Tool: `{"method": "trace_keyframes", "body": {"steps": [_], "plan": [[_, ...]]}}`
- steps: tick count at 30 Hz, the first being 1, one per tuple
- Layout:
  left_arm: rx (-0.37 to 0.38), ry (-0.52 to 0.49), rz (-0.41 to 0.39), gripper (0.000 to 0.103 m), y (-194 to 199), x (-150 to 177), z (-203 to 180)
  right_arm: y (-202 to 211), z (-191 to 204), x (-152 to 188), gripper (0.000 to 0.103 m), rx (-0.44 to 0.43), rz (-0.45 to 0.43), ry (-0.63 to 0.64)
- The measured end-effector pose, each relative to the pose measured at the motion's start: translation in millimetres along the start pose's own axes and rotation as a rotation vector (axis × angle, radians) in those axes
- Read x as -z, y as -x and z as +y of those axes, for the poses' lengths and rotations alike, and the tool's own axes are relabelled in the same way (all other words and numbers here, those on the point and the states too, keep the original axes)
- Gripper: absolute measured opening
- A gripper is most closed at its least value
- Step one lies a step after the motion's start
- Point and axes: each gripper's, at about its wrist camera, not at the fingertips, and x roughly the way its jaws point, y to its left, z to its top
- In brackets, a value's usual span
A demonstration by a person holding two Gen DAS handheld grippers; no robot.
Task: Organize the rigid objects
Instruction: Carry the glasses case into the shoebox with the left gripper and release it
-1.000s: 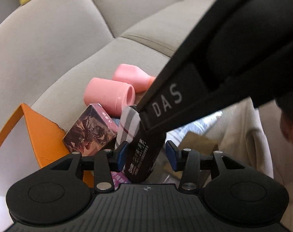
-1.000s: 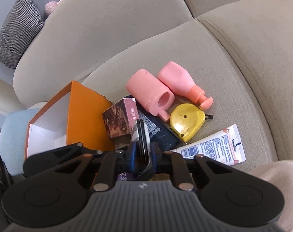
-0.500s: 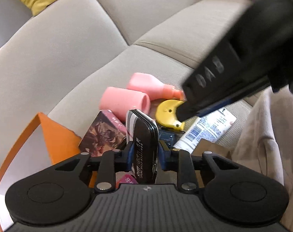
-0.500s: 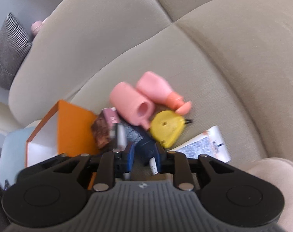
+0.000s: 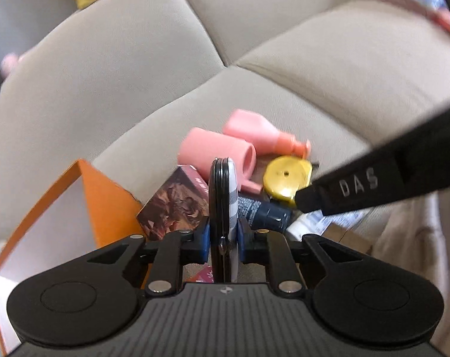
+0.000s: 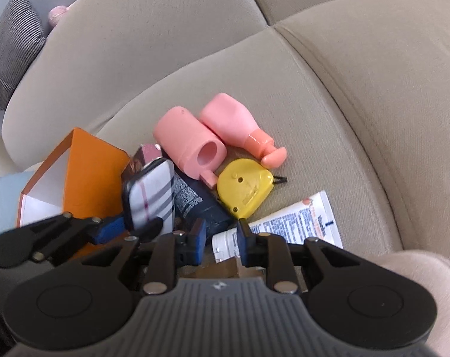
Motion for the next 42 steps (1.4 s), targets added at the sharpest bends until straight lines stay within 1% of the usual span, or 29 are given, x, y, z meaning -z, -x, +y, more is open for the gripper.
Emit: {"method": "trace_keyframes", "body": {"steps": [2, 5, 8, 10, 12, 16, 17, 18, 20, 23, 25, 27, 30, 31, 32, 35, 38, 40, 42], "plan": [[0.035, 0.069, -0.004, 0.019, 1, 0, 16, 1, 3, -3, 0.024, -0.009, 0.002, 0.033], [0.1, 0.206, -0.011, 0.019, 19, -2, 42, 3, 10, -8, 0.025, -0.027, 0.013, 0.092], [0.151, 0.301, -0.02, 0.019, 43, -3, 63, 4, 26, -15, 0.025, -0.033, 0.023, 0.215], [0.166, 0.349, -0.029, 0.019, 57, -3, 76, 3, 40, -20, 0.028, -0.037, 0.032, 0.323], [0.173, 0.4, -0.033, 0.019, 69, -3, 92, 1, 56, -24, 0.038, -0.038, 0.039, 0.44], [0.161, 0.477, -0.04, 0.019, 86, 4, 120, -11, 93, -26, 0.047, -0.024, 0.079, 0.724], [0.153, 0.494, -0.04, 0.019, 89, 7, 128, -14, 100, -25, 0.052, -0.024, 0.091, 0.782], [0.144, 0.507, -0.035, 0.019, 89, 10, 133, -19, 109, -25, 0.059, -0.025, 0.106, 0.851], [0.132, 0.528, -0.018, 0.019, 89, 16, 146, -29, 123, -25, 0.065, -0.016, 0.123, 0.961], [0.136, 0.567, 0.032, 0.019, 75, 28, 167, -45, 144, -22, 0.074, 0.006, 0.153, 1.163], [0.155, 0.595, 0.06, 0.019, 62, 39, 180, -59, 160, -14, 0.077, 0.028, 0.183, 1.307], [0.194, 0.641, 0.089, 0.019, 46, 50, 196, -76, 169, -7, 0.079, 0.06, 0.214, 1.445], [0.236, 0.688, 0.134, 0.019, 27, 73, 220, -100, 176, 2, 0.08, 0.093, 0.258, 1.609], [0.24, 0.683, 0.147, 0.019, 21, 77, 226, -107, 177, 5, 0.08, 0.102, 0.275, 1.653], [0.241, 0.683, 0.169, 0.019, 13, 82, 234, -115, 177, 7, 0.08, 0.11, 0.299, 1.694], [0.247, 0.672, 0.228, 0.019, -10, 97, 255, -134, 179, 10, 0.08, 0.123, 0.357, 1.744], [0.243, 0.642, 0.273, 0.019, -30, 106, 274, -147, 182, 8, 0.08, 0.122, 0.4, 1.748], [0.248, 0.642, 0.293, 0.019, -42, 109, 284, -154, 184, 5, 0.08, 0.122, 0.424, 1.738], [0.26, 0.648, 0.304, 0.019, -51, 111, 292, -160, 185, 3, 0.075, 0.115, 0.453, 1.718]]}}
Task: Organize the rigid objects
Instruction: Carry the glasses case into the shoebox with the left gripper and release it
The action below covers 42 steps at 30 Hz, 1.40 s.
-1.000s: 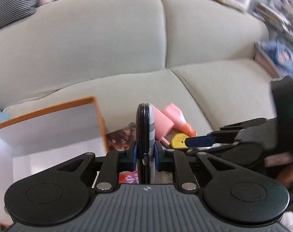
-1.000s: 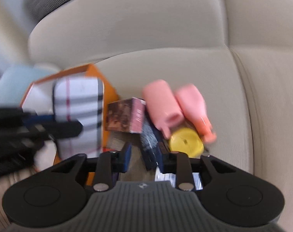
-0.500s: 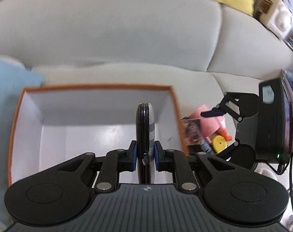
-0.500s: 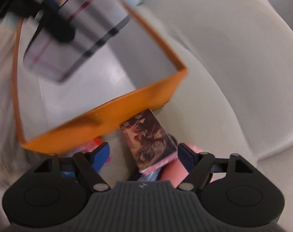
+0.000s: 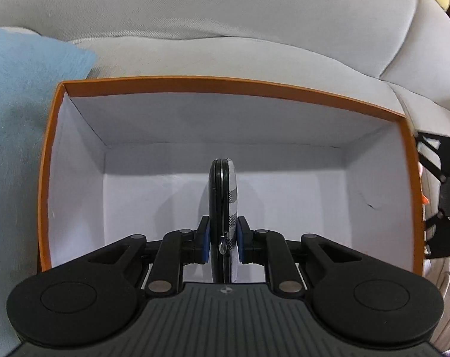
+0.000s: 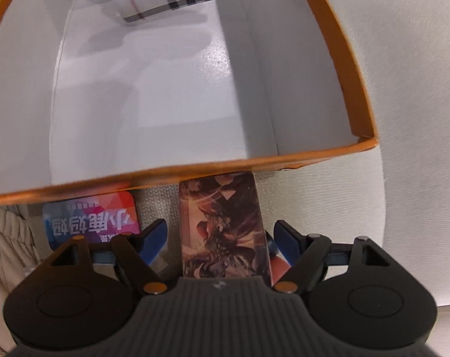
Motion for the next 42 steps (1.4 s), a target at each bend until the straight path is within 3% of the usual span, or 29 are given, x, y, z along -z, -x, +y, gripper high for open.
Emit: {"method": "trace_keyframes", "body": {"steps": [3, 10, 16, 20, 22, 23, 28, 33, 38, 42], "plan": [[0.023, 0.005, 0.003, 0.019, -5, -6, 7, -6, -2, -2, 0.072, -0.003, 0.009, -0.002], [-0.014, 0.008, 0.019, 0.02, -12, -14, 7, -11, -4, -9, 0.061, 0.013, 0.021, 0.007], [-0.192, -0.107, 0.004, 0.031, -9, -12, -5, -3, -12, -9, 0.06, -0.004, 0.021, -0.082], [-0.339, -0.209, -0.026, 0.033, -10, -6, -16, 14, -21, -3, 0.06, 0.021, 0.004, -0.183], [-0.374, -0.248, -0.039, 0.033, -12, -3, -23, 27, -24, -1, 0.06, 0.043, -0.012, -0.238], [-0.381, -0.259, -0.045, 0.033, -11, -1, -25, 35, -24, 18, 0.06, 0.054, -0.021, -0.257], [-0.363, -0.278, -0.099, 0.034, 6, 7, -32, 67, -45, 22, 0.06, 0.103, -0.07, -0.374], [-0.31, -0.28, -0.172, 0.034, 34, 24, -30, 92, -30, -16, 0.06, 0.129, -0.154, -0.448], [-0.231, -0.186, -0.229, 0.034, 56, 45, -26, 110, -50, -36, 0.06, 0.084, -0.262, -0.525], [-0.209, -0.14, -0.241, 0.034, 62, 59, -19, 121, -32, -58, 0.06, 0.006, -0.349, -0.608]]}}
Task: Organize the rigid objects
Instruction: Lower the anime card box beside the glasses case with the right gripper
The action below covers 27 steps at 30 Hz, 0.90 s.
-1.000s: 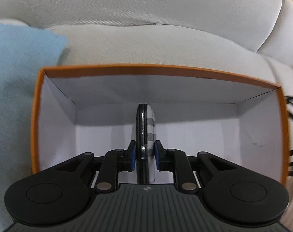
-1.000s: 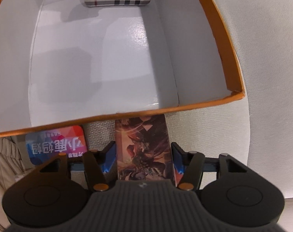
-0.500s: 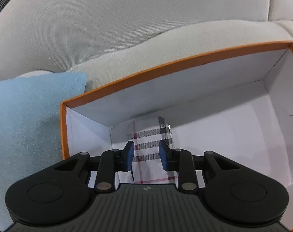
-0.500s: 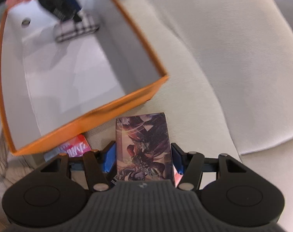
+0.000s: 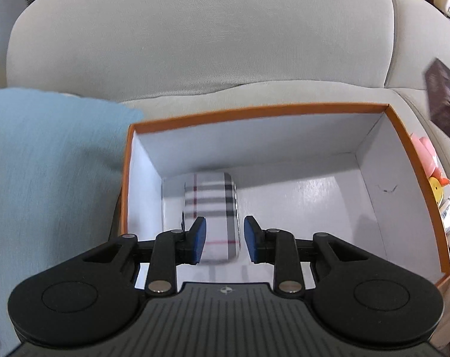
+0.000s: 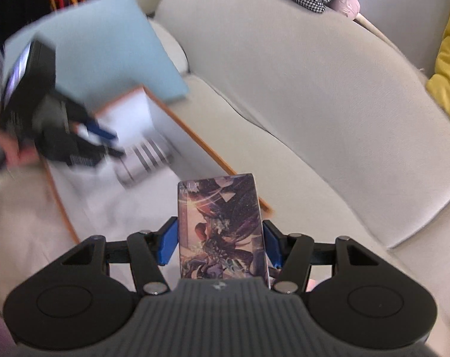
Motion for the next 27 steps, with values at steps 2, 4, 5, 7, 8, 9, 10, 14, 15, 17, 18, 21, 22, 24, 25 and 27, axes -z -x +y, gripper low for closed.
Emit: {"method": "trace_keyframes", "body": {"steps": [2, 4, 5, 7, 8, 9, 10, 14, 15, 17, 18, 21, 22, 24, 25, 27], "plan": [[0.006, 0.011, -0.003, 0.034, 3, 3, 0, -3, 5, -7, 0.06, -0.046, -0.015, -0.056], [0.016, 0.01, -0.002, 0.034, 0, 8, 1, -23, 12, -15, 0.06, -0.074, -0.012, -0.12], [0.02, 0.003, -0.004, 0.034, -1, 10, 2, -34, 15, -18, 0.06, -0.085, -0.007, -0.159], [0.024, -0.025, -0.011, 0.034, -1, 16, 1, -60, 21, -26, 0.06, -0.12, 0.011, -0.252], [0.024, -0.039, -0.012, 0.034, -2, 17, 1, -76, 22, -29, 0.06, -0.136, 0.023, -0.307], [0.023, -0.049, -0.008, 0.034, -3, 18, 2, -95, 22, -28, 0.061, -0.146, 0.037, -0.36], [0.023, -0.054, -0.001, 0.034, -6, 19, 2, -110, 22, -28, 0.061, -0.152, 0.053, -0.409], [0.027, -0.055, 0.035, 0.034, -16, 24, 1, -173, 22, -27, 0.061, -0.172, 0.13, -0.587], [0.03, -0.052, 0.045, 0.034, -19, 23, 0, -186, 22, -27, 0.061, -0.17, 0.148, -0.615], [0.023, -0.041, 0.07, 0.037, -26, 22, -2, -207, 26, -31, 0.061, -0.142, 0.161, -0.634], [0.022, -0.032, 0.082, 0.037, -30, 20, -4, -219, 28, -33, 0.061, -0.126, 0.163, -0.64], [0.023, -0.005, 0.12, 0.038, -42, 17, -6, -234, 22, -34, 0.061, -0.12, 0.172, -0.717], [0.022, 0.007, 0.137, 0.039, -47, 17, -6, -241, 22, -36, 0.061, -0.113, 0.175, -0.733], [0.014, 0.035, 0.166, 0.039, -54, 14, -7, -255, 21, -41, 0.061, -0.088, 0.182, -0.75], [0.016, 0.048, 0.176, 0.039, -57, 14, -6, -262, 21, -44, 0.061, -0.079, 0.184, -0.761], [0.015, 0.091, 0.199, 0.039, -61, 13, -4, -273, 18, -45, 0.061, -0.074, 0.184, -0.789]]}}
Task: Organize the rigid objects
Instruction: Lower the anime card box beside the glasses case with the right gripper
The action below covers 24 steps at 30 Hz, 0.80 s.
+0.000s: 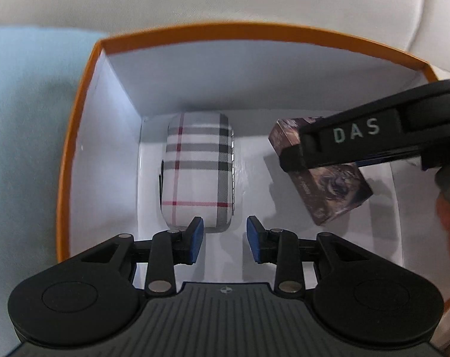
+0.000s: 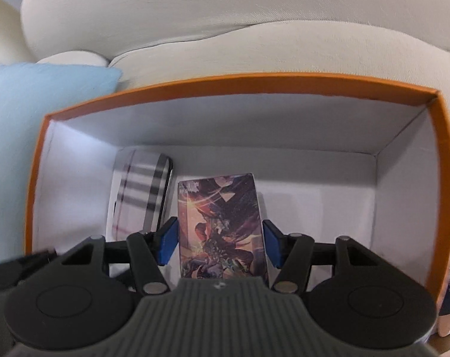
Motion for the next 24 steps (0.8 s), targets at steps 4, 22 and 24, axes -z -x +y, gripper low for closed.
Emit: {"method": "trace_keyframes", "body": {"steps": [4, 22, 24], "plan": [[-0.005, 0.068, 0.034, 0.039, -3, 1, 6, -13, 4, -9, 0.061, 0.016, -0.004, -0.035], [0.081, 0.172, 0.071, 0.039, -7, 9, 36, 25, -2, -15, 0.065, -0.139, 0.002, 0.074], [0.096, 0.186, 0.076, 0.038, -7, 10, 40, 28, -6, -12, 0.059, -0.12, 0.016, 0.111]]}}
